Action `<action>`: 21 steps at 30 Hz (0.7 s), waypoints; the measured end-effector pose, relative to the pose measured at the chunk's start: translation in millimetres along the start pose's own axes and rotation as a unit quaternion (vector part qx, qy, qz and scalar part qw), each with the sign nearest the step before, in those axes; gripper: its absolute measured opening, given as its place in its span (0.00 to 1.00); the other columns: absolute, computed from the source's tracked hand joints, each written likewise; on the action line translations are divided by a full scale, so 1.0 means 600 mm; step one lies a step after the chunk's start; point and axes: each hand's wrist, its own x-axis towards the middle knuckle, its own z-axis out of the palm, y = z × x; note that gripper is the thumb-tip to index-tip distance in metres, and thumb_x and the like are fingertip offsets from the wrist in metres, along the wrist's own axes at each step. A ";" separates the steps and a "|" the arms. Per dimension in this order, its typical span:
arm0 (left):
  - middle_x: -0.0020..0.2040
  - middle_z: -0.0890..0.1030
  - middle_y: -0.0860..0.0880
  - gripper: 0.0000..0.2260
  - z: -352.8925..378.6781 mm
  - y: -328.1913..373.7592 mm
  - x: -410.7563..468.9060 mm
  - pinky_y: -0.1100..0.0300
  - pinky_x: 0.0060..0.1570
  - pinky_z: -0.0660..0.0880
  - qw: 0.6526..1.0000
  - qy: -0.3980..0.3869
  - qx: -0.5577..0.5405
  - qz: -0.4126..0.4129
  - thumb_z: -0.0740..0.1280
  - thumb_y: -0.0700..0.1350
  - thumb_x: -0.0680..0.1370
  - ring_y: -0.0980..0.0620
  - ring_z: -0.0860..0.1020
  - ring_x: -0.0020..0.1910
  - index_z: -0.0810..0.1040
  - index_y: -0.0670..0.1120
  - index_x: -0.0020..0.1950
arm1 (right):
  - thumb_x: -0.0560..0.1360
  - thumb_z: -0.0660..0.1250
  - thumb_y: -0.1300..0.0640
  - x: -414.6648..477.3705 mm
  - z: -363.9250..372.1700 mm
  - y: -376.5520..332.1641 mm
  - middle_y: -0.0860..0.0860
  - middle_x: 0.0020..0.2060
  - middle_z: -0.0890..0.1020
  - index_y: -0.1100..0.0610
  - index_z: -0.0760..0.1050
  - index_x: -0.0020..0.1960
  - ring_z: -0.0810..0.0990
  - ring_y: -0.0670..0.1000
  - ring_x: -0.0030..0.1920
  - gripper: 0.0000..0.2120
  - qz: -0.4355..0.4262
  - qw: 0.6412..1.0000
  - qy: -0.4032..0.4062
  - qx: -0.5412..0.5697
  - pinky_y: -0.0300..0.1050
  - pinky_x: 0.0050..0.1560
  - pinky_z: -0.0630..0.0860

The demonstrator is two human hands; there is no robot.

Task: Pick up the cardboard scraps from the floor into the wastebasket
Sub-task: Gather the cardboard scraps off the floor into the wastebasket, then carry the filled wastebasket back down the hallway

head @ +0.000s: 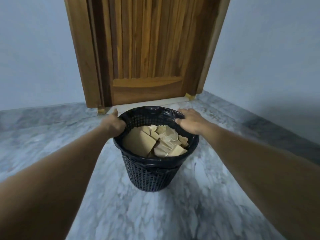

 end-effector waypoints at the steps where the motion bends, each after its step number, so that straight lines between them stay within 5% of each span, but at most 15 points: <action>1: 0.79 0.62 0.40 0.33 0.010 -0.017 -0.005 0.43 0.58 0.75 0.999 -0.023 -0.027 -0.021 0.58 0.39 0.81 0.32 0.68 0.71 0.47 0.50 0.83 | 0.81 0.57 0.43 -0.003 0.009 0.019 0.52 0.81 0.54 0.42 0.53 0.81 0.55 0.60 0.80 0.30 0.023 1.000 -0.008 -0.002 0.61 0.77 0.58; 3: 0.75 0.67 0.40 0.35 0.029 -0.047 -0.006 0.46 0.35 0.79 0.991 -0.051 -0.115 -0.042 0.56 0.37 0.79 0.30 0.76 0.58 0.48 0.58 0.82 | 0.83 0.56 0.48 -0.009 0.028 0.048 0.54 0.82 0.51 0.40 0.47 0.82 0.60 0.61 0.78 0.32 0.052 0.998 -0.028 0.025 0.56 0.73 0.65; 4: 0.72 0.70 0.39 0.36 0.038 -0.061 -0.002 0.45 0.31 0.79 0.982 -0.048 -0.177 -0.039 0.56 0.35 0.77 0.30 0.79 0.51 0.51 0.60 0.81 | 0.83 0.57 0.53 -0.009 0.039 0.058 0.54 0.82 0.54 0.40 0.46 0.82 0.67 0.60 0.74 0.33 0.053 0.997 -0.028 0.057 0.50 0.65 0.72; 5: 0.69 0.72 0.37 0.37 0.043 -0.068 0.003 0.39 0.32 0.80 0.969 -0.046 -0.241 -0.036 0.55 0.34 0.75 0.29 0.80 0.47 0.55 0.60 0.80 | 0.82 0.57 0.58 -0.011 0.045 0.061 0.55 0.81 0.57 0.42 0.46 0.83 0.72 0.57 0.69 0.34 0.056 0.993 -0.018 0.106 0.45 0.55 0.76; 7: 0.64 0.76 0.38 0.37 0.050 -0.073 0.018 0.25 0.40 0.77 0.943 -0.044 -0.327 -0.044 0.54 0.29 0.74 0.28 0.80 0.49 0.61 0.58 0.78 | 0.82 0.55 0.66 -0.011 0.054 0.059 0.55 0.78 0.64 0.47 0.50 0.83 0.74 0.52 0.62 0.34 0.061 0.973 0.008 0.221 0.43 0.53 0.74; 9: 0.57 0.78 0.40 0.35 0.051 -0.065 0.024 0.34 0.38 0.80 0.932 -0.043 -0.357 -0.047 0.52 0.26 0.74 0.33 0.79 0.46 0.67 0.56 0.75 | 0.81 0.53 0.72 -0.012 0.059 0.054 0.56 0.70 0.74 0.52 0.60 0.80 0.76 0.47 0.52 0.30 0.055 0.950 0.025 0.306 0.42 0.48 0.74; 11: 0.52 0.79 0.43 0.34 0.041 -0.062 0.032 0.52 0.31 0.78 0.928 -0.043 -0.367 -0.053 0.51 0.26 0.75 0.40 0.77 0.42 0.69 0.55 0.72 | 0.81 0.53 0.74 -0.011 0.066 0.043 0.52 0.52 0.80 0.51 0.72 0.66 0.77 0.45 0.44 0.23 0.047 0.939 0.033 0.339 0.40 0.42 0.76; 13: 0.54 0.79 0.42 0.36 0.029 -0.074 0.041 0.54 0.37 0.77 0.922 -0.040 -0.378 -0.068 0.50 0.24 0.73 0.42 0.78 0.45 0.70 0.54 0.73 | 0.83 0.54 0.71 -0.005 0.069 0.023 0.49 0.45 0.78 0.48 0.71 0.54 0.77 0.46 0.43 0.18 0.051 0.933 0.029 0.356 0.44 0.45 0.77; 17: 0.60 0.79 0.42 0.40 -0.024 -0.088 0.050 0.46 0.51 0.78 0.916 -0.032 -0.388 -0.102 0.50 0.22 0.70 0.39 0.77 0.56 0.70 0.54 0.73 | 0.81 0.55 0.70 0.016 0.067 -0.024 0.49 0.55 0.79 0.49 0.71 0.70 0.79 0.50 0.54 0.24 0.083 0.920 0.041 0.380 0.47 0.57 0.79; 21: 0.63 0.79 0.39 0.35 -0.115 -0.040 0.047 0.41 0.50 0.82 0.913 -0.046 -0.390 -0.114 0.56 0.25 0.67 0.37 0.79 0.58 0.73 0.49 0.70 | 0.78 0.54 0.72 0.013 -0.003 -0.081 0.52 0.61 0.78 0.50 0.71 0.74 0.78 0.55 0.60 0.29 0.128 0.896 0.054 0.422 0.47 0.56 0.78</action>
